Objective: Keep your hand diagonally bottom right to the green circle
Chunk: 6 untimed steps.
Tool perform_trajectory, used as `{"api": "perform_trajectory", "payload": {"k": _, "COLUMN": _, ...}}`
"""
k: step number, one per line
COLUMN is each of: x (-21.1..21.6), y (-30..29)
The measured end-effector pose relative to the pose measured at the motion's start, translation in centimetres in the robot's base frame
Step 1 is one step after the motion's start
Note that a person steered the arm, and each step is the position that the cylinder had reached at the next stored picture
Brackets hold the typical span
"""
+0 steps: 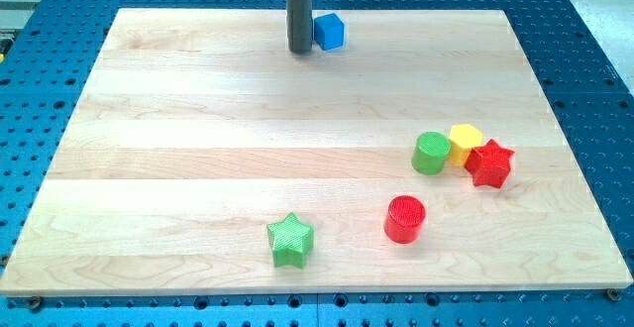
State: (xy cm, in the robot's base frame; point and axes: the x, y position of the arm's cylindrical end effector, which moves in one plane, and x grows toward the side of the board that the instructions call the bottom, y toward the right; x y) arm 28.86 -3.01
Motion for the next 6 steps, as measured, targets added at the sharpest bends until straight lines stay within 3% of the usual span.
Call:
{"api": "perform_trajectory", "payload": {"k": 1, "x": 2.2, "y": -0.1}}
{"api": "perform_trajectory", "payload": {"k": 3, "x": 4.9, "y": 20.0}}
{"api": "perform_trajectory", "payload": {"k": 4, "x": 6.1, "y": 23.6}}
{"api": "perform_trajectory", "payload": {"k": 6, "x": 19.3, "y": 32.4}}
